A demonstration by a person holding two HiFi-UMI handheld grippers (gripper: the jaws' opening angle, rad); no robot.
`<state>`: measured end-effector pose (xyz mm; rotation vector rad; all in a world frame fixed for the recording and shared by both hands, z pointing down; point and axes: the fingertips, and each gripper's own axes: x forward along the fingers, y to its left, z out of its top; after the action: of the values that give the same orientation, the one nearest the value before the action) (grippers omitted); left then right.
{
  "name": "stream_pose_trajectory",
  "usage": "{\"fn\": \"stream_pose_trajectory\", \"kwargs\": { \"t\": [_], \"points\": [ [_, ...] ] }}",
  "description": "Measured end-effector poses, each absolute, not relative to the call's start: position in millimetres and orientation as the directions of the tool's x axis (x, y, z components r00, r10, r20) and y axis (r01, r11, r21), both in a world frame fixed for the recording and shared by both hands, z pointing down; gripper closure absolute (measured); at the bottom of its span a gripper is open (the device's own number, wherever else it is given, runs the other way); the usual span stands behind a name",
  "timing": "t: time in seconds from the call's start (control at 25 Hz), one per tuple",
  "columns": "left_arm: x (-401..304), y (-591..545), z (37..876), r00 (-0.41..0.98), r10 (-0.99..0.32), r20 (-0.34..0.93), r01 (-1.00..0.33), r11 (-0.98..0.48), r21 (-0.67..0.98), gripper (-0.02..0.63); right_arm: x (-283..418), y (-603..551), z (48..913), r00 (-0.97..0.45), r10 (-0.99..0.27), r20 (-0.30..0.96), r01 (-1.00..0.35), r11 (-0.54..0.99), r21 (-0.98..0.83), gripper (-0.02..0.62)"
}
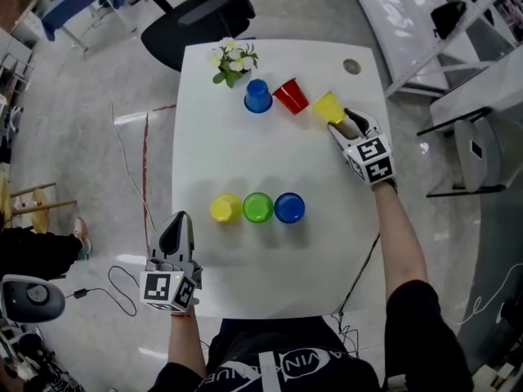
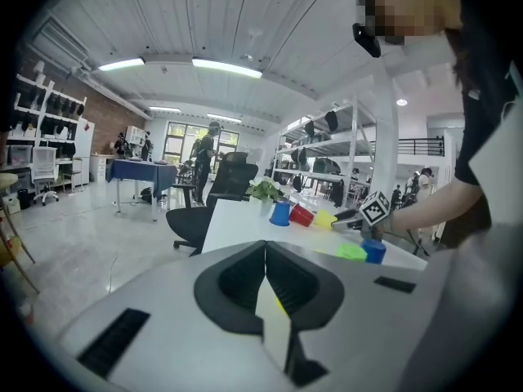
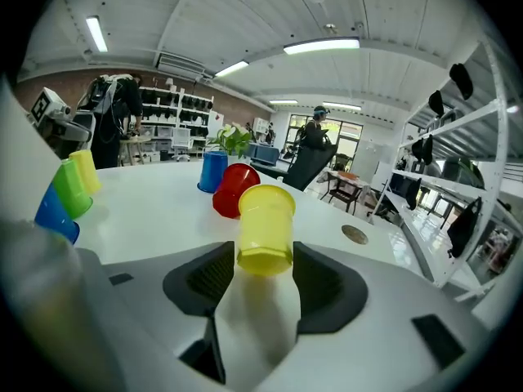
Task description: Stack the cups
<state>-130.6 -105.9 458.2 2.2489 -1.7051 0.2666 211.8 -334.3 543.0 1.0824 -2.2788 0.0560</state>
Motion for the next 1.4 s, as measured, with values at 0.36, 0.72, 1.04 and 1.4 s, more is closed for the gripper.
{"fn": "stream_pose_trajectory", "kwargs": {
  "t": [0.36, 0.72, 1.04, 1.4],
  "points": [
    [-122.3, -99.5, 463.6, 0.305, -0.889, 0.341, -0.952, -0.277, 0.129, 0.601, 200.2, -332.6, 549.4, -0.482, -0.655, 0.582, -0.703, 0.685, 0.190, 0.362],
    [-124.7, -99.1, 463.5, 0.316, -0.888, 0.333, -0.948, -0.283, 0.143, 0.601, 196.2, -311.4, 523.9, -0.530, -0.660, 0.532, -0.710, 0.688, 0.147, 0.359],
    [-119.7, -100.7, 461.2, 0.330, -0.891, 0.312, -0.943, -0.294, 0.158, 0.601, 171.2, -277.6, 488.1, -0.606, -0.583, 0.541, -0.587, 0.787, 0.190, 0.359],
    [-123.9, -95.5, 449.4, 0.325, -0.904, 0.277, -0.943, -0.289, 0.162, 0.601, 85.4, -186.8, 422.2, -0.739, -0.256, 0.623, -0.072, 0.950, 0.305, 0.360]
  ]
}}
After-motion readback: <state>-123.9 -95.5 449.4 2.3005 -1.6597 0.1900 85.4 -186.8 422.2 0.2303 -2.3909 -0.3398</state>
